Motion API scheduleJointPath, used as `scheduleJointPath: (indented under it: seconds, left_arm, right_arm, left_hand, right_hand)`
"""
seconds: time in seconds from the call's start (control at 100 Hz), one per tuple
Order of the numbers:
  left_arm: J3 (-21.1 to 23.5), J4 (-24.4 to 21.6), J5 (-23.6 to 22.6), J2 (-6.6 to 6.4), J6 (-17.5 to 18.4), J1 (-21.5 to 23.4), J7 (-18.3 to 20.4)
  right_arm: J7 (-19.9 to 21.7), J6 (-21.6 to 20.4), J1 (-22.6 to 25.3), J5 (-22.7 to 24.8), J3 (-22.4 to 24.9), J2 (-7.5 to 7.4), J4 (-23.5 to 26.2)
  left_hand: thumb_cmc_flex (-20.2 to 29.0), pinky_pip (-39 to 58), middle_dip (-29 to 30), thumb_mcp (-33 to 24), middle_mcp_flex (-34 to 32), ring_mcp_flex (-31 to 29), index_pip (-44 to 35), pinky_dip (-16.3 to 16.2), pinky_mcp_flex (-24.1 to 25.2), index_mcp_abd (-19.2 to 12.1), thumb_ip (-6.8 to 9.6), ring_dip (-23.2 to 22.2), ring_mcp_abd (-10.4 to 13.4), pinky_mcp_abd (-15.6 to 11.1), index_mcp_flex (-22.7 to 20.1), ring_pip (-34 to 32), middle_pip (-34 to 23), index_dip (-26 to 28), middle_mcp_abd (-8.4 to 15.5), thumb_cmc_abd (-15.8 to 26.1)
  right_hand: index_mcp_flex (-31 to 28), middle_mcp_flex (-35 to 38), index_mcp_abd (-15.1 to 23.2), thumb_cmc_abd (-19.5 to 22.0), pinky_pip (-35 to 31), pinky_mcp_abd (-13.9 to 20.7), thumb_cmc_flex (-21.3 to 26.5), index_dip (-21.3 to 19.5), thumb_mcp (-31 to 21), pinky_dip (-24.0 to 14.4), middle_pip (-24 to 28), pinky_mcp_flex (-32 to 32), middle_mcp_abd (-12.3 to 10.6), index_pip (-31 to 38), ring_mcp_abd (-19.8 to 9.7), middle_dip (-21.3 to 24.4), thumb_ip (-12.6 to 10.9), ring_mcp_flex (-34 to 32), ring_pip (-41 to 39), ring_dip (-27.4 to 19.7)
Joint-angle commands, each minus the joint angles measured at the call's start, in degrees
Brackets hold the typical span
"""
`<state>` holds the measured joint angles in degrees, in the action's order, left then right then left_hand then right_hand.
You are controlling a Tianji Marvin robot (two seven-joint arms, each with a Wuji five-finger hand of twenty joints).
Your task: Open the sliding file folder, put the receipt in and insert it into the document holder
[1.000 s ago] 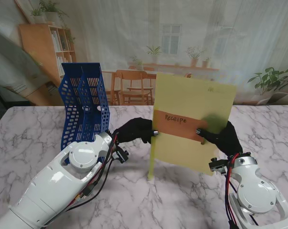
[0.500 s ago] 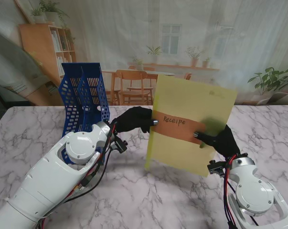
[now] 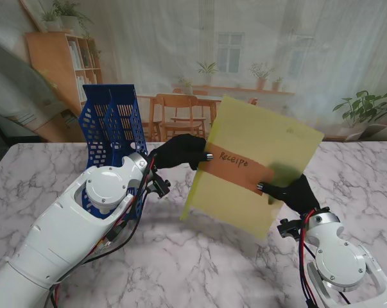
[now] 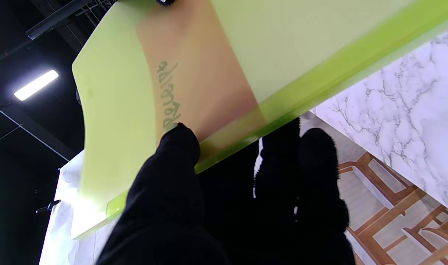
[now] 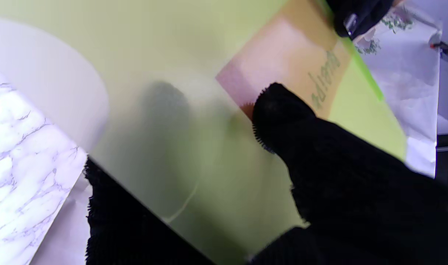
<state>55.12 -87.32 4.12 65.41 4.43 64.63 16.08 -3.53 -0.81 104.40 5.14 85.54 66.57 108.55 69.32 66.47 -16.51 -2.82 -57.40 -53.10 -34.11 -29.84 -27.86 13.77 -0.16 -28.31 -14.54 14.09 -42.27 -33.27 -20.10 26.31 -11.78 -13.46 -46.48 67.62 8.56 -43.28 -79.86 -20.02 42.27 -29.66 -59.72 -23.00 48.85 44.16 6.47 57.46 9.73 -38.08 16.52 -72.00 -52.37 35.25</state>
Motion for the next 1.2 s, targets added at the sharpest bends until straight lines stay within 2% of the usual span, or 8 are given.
scheduleJointPath:
  seconds: [0.0,0.27,0.56,0.77,0.85,0.92,1.03,1.19]
  left_arm:
    - [-0.50,-0.57,0.05,0.33,-0.08,-0.41,0.98]
    - [-1.18,1.05,1.45,0.59,-0.68,0.50,1.14]
    - [-1.66,4.12,0.27,0.48,0.57,0.90,1.33]
    - [-1.05,5.43,0.70,0.14,0.47,2.18,2.57]
    - [-1.13,5.83,0.59,0.02,0.53,2.65,2.89]
    - [-1.38,6.29,0.59,0.10,0.65,2.93,2.68]
    - [-1.67,6.74,1.79,0.14,0.31,3.05,3.42]
    - [-2.39,6.78,3.80,-0.11,-0.34,2.77,5.95]
  right_arm:
    - [-0.92,-0.24,0.13,-0.99,-0.70,0.55,-0.52]
    - [-4.64,-2.82,0.35,-4.73,-0.59,1.61,0.48]
    - [-6.65,-5.44,1.79,-8.36,0.71,2.26,2.00]
    - [-6.61,-6.61,2.61,-8.80,1.68,2.25,2.64]
    - [-6.72,-6.81,2.66,-8.75,1.79,2.27,2.67]
    - [-6.86,-6.81,2.63,-8.70,1.79,2.31,2.68]
    - [-7.06,-6.66,2.62,-8.58,1.76,2.34,2.73]
    - [-7.17,-6.44,2.64,-8.55,1.74,2.38,2.59]
  left_hand:
    - [3.74,1.79,0.34,-0.56,-0.95,-0.35,-1.57,1.12,0.13,-5.12,0.52,0.01,0.26,-3.92,-2.41,-0.98,-1.06,-0.30,0.79,2.23]
    - [-5.01,-2.68,0.61,0.12,6.73,7.02,10.27,0.35,7.14,-2.48,1.06,-0.62,-2.62,-1.65,2.47,2.51,2.04,1.13,-1.48,1.48]
    - [-15.60,-14.07,2.60,2.97,32.20,22.18,25.96,1.70,18.94,-2.41,0.66,0.38,-3.50,-2.87,18.65,9.79,9.04,-5.98,-1.85,-0.23]
    - [-11.09,-13.37,1.98,0.49,25.37,19.68,23.72,0.57,17.21,-2.76,1.06,-0.12,-3.82,-2.08,13.07,8.79,6.93,-5.01,-2.13,0.97]
    - [-8.45,-12.03,1.33,-0.56,21.59,17.56,20.40,-0.22,15.53,-2.82,1.17,-0.49,-3.21,-2.10,7.86,7.98,5.76,-3.23,-0.12,2.01]
    - [-6.00,-10.59,0.46,-1.32,19.51,15.72,17.02,-0.65,14.02,-4.13,1.27,-0.84,-1.96,-2.94,7.27,7.24,4.51,1.12,2.28,1.61]
    - [-2.09,-7.99,-1.11,-2.42,13.50,12.16,13.18,-1.26,11.27,-5.68,1.17,-1.63,-1.24,-3.45,4.21,5.27,1.61,5.13,1.51,-0.19]
    - [0.10,-6.48,-1.98,-1.49,10.33,10.72,10.80,-1.02,10.55,-7.80,1.00,-1.84,-0.75,-3.49,2.83,4.60,1.08,3.77,2.40,0.35]
  right_hand:
    - [-5.45,0.74,6.33,3.81,-1.32,-0.06,4.34,-1.72,-7.61,-0.62,1.14,0.43,-0.85,4.99,-0.25,-0.74,-2.56,-2.54,-4.03,1.14]
    - [-4.83,0.45,7.27,4.60,-1.19,0.93,4.27,-2.55,-6.93,-0.48,1.48,0.72,-1.54,5.38,-1.18,-0.99,-2.59,-2.76,-3.71,1.06]
    - [-4.39,0.10,7.63,5.15,-1.06,1.25,4.30,-2.82,-6.53,-0.35,1.88,0.93,-1.76,5.73,-1.59,-1.14,-2.69,-2.81,-3.76,1.14]
    - [-4.27,-0.05,7.61,5.30,-0.99,1.28,4.30,-2.75,-6.34,-0.28,1.99,1.00,-1.69,5.86,-1.64,-1.01,-2.73,-2.77,-3.60,1.08]
    - [-4.26,-0.06,7.61,5.31,-0.98,1.34,4.29,-2.72,-6.31,-0.27,1.99,1.01,-1.67,5.88,-1.62,-0.94,-2.74,-2.79,-3.55,1.07]
    - [-4.19,-0.08,7.57,5.35,-0.98,1.36,4.31,-2.68,-6.30,-0.26,2.03,1.02,-1.59,5.88,-1.60,-0.90,-2.76,-2.79,-3.54,1.06]
    - [-4.13,-0.08,7.52,5.37,-0.93,1.15,4.32,-2.62,-6.30,-0.24,2.10,0.99,-1.66,5.88,-1.62,-0.84,-2.77,-2.79,-3.53,1.06]
    - [-4.08,-0.12,7.47,5.47,-0.92,1.11,4.34,-2.57,-6.28,-0.22,2.19,1.00,-1.64,5.93,-1.56,-0.77,-2.78,-2.76,-3.43,1.02]
